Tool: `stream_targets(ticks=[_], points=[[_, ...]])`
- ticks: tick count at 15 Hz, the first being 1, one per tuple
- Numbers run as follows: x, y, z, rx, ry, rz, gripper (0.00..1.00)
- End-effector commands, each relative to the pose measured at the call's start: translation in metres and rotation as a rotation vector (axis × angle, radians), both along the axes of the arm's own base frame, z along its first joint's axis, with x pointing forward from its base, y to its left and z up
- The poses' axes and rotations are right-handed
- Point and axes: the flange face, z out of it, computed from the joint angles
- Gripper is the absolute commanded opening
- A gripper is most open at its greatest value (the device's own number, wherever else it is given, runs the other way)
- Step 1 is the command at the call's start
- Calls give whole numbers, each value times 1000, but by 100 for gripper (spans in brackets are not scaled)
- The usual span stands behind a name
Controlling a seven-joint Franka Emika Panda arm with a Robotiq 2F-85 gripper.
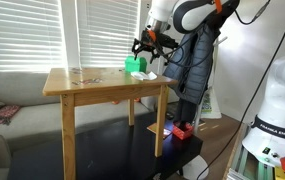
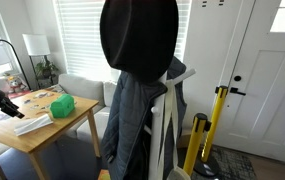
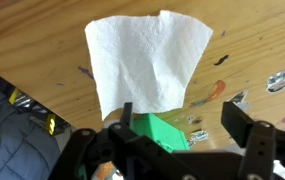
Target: Pick up the white paper towel and wipe the table, put the white paper towel on the bottom right side of the table
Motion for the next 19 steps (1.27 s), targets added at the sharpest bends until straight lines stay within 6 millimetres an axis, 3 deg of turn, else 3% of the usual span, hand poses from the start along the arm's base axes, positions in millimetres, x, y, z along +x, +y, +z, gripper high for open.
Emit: stream_targets(ticks=[1, 8, 9, 13, 19], points=[[-31, 0, 16, 22, 51, 85, 100], [-81, -1, 24, -19, 149, 257, 100], [-56, 3, 22, -13, 132, 202, 100], [-74, 0, 23, -28, 138, 246, 100], [-74, 0, 22, -30, 140, 249, 100]])
